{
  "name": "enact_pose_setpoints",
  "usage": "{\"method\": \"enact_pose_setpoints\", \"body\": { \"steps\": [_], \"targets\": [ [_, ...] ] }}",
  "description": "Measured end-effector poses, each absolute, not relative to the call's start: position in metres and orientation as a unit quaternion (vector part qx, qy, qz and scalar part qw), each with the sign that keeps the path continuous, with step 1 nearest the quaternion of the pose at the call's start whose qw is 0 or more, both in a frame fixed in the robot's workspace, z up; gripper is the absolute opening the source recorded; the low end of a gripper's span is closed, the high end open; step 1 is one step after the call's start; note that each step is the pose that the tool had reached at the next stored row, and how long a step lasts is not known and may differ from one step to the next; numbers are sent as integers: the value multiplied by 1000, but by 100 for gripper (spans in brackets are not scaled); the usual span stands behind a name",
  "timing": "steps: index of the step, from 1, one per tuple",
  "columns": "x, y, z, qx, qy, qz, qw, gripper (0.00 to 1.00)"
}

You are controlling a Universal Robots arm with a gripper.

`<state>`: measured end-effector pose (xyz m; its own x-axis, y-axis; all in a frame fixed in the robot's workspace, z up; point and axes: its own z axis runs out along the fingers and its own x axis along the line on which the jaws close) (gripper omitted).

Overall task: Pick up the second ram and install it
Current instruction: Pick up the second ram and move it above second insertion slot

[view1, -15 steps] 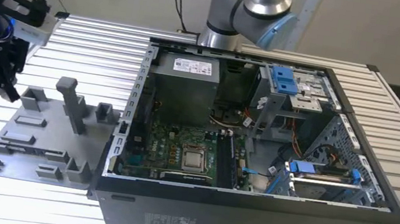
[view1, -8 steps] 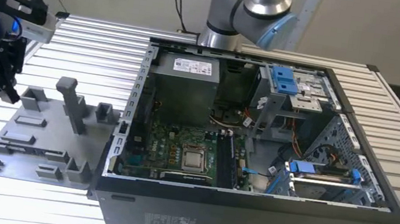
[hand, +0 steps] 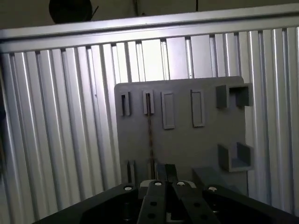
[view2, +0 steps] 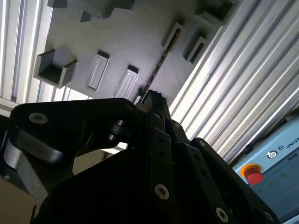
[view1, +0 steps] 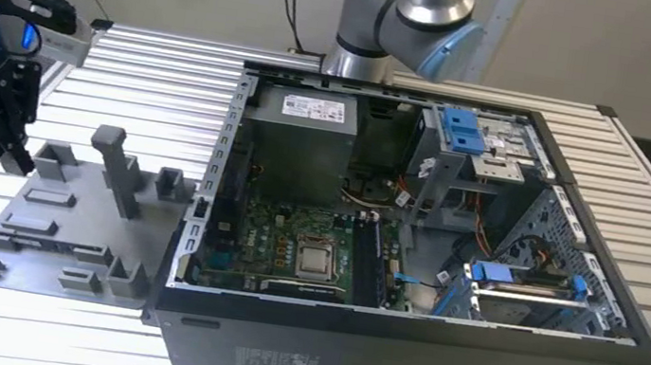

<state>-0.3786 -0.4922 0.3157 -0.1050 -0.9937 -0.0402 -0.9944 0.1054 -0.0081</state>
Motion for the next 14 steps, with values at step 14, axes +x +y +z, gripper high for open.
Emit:
{"method": "enact_pose_setpoints", "body": {
  "steps": [14],
  "targets": [
    [-379, -492, 310, -686, 727, 19, 27, 11]
  ]
}}
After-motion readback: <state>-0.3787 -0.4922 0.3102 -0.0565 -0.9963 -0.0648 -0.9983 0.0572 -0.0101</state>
